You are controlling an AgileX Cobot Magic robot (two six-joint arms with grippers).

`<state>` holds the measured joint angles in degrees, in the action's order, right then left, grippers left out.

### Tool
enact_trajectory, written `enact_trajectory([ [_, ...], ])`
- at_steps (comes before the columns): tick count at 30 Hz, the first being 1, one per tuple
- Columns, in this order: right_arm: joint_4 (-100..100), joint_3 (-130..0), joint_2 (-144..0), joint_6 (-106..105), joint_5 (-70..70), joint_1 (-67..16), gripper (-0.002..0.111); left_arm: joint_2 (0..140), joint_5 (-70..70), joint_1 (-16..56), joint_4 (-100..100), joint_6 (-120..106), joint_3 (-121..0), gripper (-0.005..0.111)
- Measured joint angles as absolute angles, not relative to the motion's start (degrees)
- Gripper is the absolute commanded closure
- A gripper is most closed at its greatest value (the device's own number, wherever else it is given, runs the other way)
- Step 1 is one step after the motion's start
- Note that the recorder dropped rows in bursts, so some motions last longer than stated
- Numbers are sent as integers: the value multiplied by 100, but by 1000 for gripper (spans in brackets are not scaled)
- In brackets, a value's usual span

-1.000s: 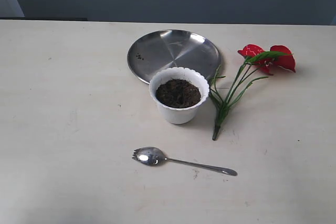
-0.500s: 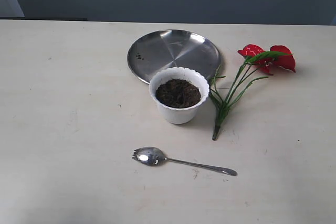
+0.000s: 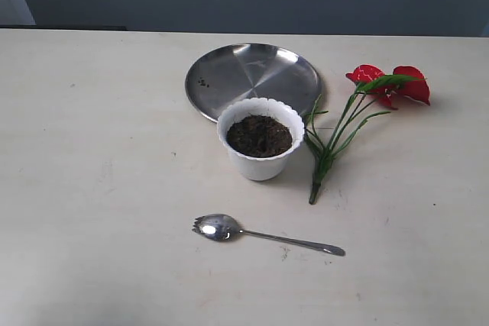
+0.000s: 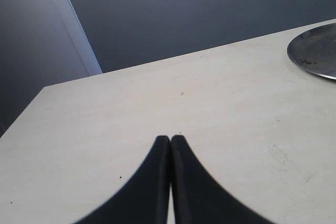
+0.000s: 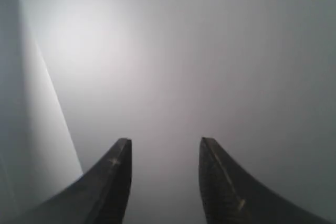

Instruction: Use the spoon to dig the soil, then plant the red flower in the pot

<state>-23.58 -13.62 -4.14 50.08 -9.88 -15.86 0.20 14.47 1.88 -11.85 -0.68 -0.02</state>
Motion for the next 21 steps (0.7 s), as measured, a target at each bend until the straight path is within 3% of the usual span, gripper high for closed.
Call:
enact_trajectory([
  [4,-4722,-2343,-1491,6119,-399,-1586,68,20,1447,188,-1185,-68,-2,106],
  [9,-6140,-3315,-3143,6411,-382,-1787,68,20,1447,188,-1185,-68,-2,106],
  [13,-6898,-3813,-4558,6144,620,-2318,68,20,1447,188,-1185,-68,-2,106],
  [21,-3180,-5495,-6812,1384,4499,-3907,68,20,1447,188,-1185,-68,-2,106],
])
